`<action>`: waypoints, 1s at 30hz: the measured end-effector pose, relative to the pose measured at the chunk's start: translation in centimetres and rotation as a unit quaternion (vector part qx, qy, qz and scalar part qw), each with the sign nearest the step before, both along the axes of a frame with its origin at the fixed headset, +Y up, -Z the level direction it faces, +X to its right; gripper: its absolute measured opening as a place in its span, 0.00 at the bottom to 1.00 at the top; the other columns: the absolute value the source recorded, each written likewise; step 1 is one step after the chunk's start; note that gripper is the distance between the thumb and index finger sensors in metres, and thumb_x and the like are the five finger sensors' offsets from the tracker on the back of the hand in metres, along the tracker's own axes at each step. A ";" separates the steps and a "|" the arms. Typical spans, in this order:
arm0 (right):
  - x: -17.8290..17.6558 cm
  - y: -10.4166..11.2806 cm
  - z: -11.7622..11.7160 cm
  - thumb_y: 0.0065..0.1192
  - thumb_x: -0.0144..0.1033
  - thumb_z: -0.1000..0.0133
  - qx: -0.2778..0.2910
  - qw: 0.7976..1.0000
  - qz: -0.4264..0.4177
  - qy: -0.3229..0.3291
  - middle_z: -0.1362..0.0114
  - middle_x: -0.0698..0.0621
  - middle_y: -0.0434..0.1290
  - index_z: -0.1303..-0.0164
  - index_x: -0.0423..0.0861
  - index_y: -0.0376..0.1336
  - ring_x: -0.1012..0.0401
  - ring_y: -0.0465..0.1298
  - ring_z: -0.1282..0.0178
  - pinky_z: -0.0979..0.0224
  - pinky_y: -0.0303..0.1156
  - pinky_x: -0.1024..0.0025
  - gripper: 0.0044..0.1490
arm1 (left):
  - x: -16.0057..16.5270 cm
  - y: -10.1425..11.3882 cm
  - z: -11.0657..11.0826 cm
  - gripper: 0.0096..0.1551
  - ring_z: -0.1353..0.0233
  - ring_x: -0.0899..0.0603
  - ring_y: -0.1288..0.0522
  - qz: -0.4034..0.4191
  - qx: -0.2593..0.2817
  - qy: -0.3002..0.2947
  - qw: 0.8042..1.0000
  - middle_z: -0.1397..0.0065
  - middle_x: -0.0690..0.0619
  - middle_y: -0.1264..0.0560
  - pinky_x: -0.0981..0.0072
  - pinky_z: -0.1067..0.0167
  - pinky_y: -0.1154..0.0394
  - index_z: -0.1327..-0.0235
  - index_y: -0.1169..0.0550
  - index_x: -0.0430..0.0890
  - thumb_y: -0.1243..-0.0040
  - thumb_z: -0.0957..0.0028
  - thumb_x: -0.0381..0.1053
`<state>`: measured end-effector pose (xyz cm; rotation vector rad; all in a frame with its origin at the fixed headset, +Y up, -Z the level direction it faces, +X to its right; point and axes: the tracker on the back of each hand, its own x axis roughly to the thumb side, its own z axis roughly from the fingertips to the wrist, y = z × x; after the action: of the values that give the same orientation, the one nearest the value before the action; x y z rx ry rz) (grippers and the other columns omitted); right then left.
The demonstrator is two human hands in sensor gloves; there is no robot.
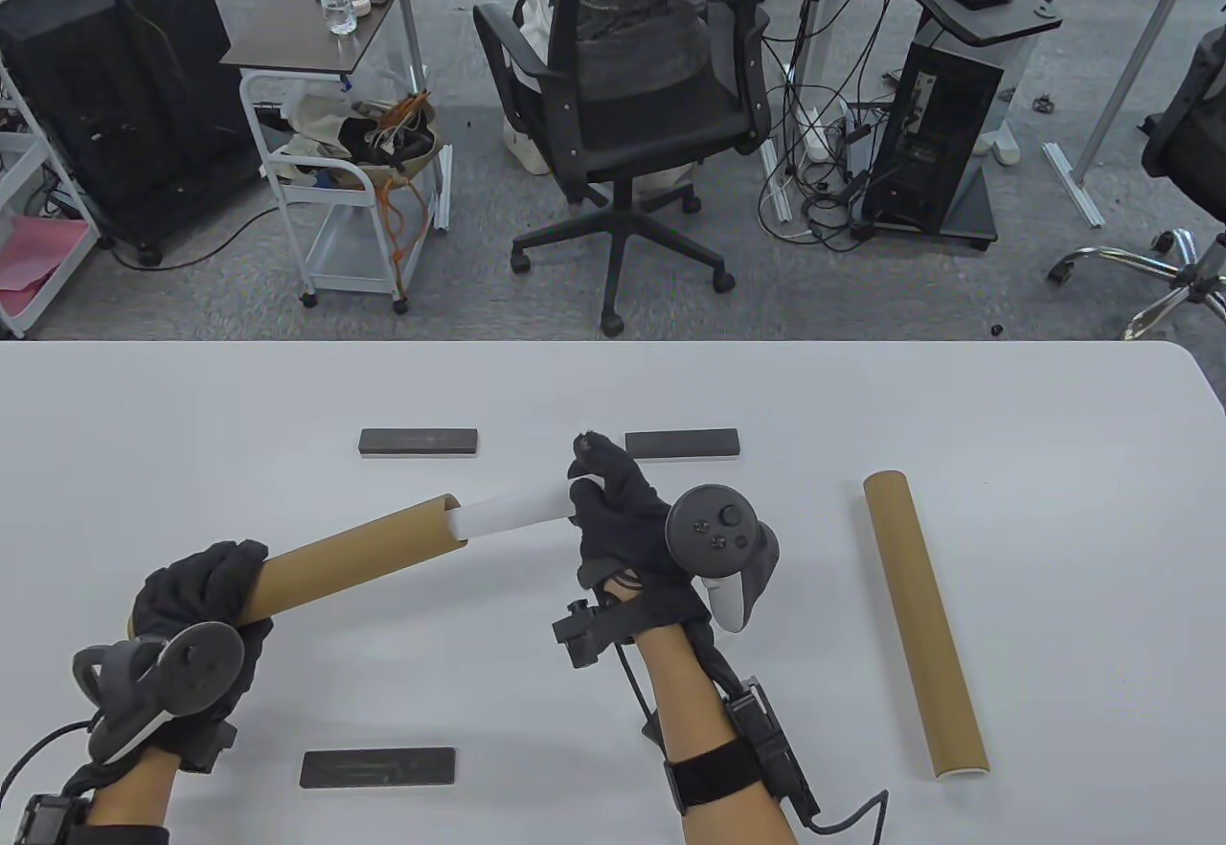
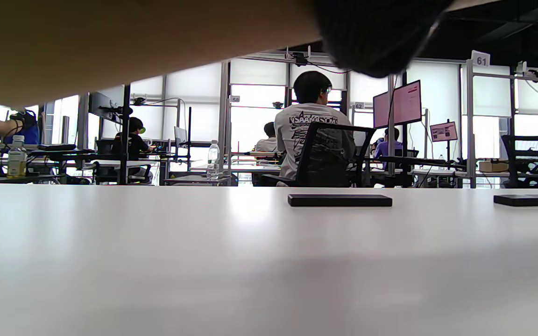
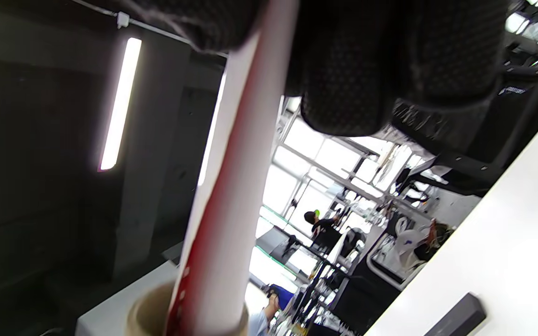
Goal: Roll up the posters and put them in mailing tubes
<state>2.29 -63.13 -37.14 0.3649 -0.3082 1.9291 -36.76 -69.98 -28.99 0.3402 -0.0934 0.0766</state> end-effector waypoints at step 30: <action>0.1 1.4 4.9 0.68 0.31 0.50 0.067 0.981 0.178 0.028 0.40 0.35 0.74 0.45 0.41 0.67 0.42 0.81 0.51 0.46 0.75 0.39 0.23 | 5.8 0.9 1.6 0.53 0.24 0.37 0.32 0.019 0.001 -0.090 0.996 0.21 0.49 0.40 0.33 0.28 0.37 0.26 0.50 0.57 0.30 0.56 0.54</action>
<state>2.37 -61.77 -32.19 0.5951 -0.3560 2.2483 -30.98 -69.10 -27.44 0.3363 -0.2652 0.1456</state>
